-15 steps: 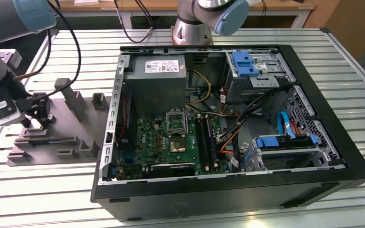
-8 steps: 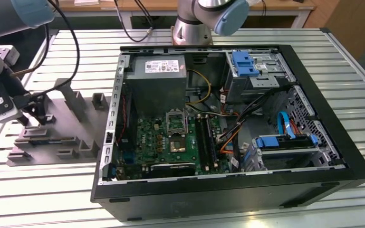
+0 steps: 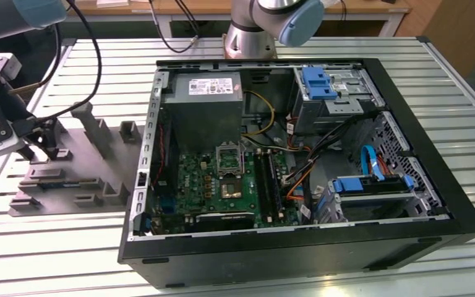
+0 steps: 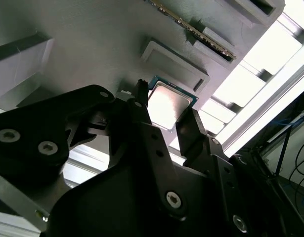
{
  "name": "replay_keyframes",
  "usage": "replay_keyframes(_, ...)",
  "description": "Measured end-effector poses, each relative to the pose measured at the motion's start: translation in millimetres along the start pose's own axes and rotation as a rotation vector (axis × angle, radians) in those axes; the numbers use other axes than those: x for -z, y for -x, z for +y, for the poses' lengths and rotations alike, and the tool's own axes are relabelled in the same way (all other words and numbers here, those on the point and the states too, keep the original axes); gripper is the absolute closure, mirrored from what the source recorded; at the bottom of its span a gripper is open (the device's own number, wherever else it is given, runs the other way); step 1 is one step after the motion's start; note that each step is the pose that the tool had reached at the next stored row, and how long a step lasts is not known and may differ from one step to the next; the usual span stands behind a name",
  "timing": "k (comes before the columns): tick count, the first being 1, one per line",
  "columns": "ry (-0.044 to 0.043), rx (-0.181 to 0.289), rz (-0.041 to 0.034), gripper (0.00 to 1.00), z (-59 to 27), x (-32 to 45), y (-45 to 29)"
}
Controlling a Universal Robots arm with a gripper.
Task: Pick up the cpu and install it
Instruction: 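Pick up the cpu and move it towards the insertion slot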
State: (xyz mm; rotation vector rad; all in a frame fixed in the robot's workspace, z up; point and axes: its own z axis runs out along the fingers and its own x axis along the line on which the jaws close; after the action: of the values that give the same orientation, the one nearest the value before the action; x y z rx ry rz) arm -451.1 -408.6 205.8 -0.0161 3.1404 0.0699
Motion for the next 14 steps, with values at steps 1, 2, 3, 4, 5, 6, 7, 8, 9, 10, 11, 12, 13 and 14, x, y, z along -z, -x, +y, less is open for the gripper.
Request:
replay_keyframes(1, 0.0000, 0.000, 0.0001, 0.53, 0.0, 0.1, 0.0)
replay_keyframes(2, -0.0002, 0.000, 0.0003, 0.53, 0.0, 0.3, -0.1)
replay_keyframes(3, -0.0002, 0.000, 0.0003, 0.53, 0.0, 0.4, 0.0)
replay_keyframes(4, -0.0002, 0.000, 0.0003, 0.53, 0.0, 0.8, -0.1)
replay_keyframes(5, -0.0002, 0.000, 0.0003, 0.53, 0.0, 1.2, 0.0)
replay_keyframes(6, -0.0002, 0.000, 0.0003, 0.53, 0.1, 1.4, -0.1)
replay_keyframes(7, -0.0002, 0.000, 0.0004, 0.53, 0.0, 1.4, -0.1)
replay_keyframes(8, -0.0002, 0.000, 0.0003, 0.53, 0.1, 1.4, -0.1)
replay_keyframes(9, -0.0002, 0.000, 0.0003, 0.53, 0.1, 1.5, 0.0)
replay_keyframes(10, -0.0002, 0.000, 0.0004, 0.53, 0.1, 1.8, -0.1)
replay_keyframes(11, -0.0002, 0.000, 0.0004, 0.53, 0.1, 2.0, 0.0)
replay_keyframes(12, -0.0002, 0.000, 0.0004, 0.53, 0.1, 2.2, -0.1)
replay_keyframes(13, -0.0002, 0.000, 0.0002, 0.53, 0.1, 2.3, -0.1)
replay_keyframes(14, -0.0001, 0.000, 0.0002, 0.53, 0.1, 2.4, 0.0)
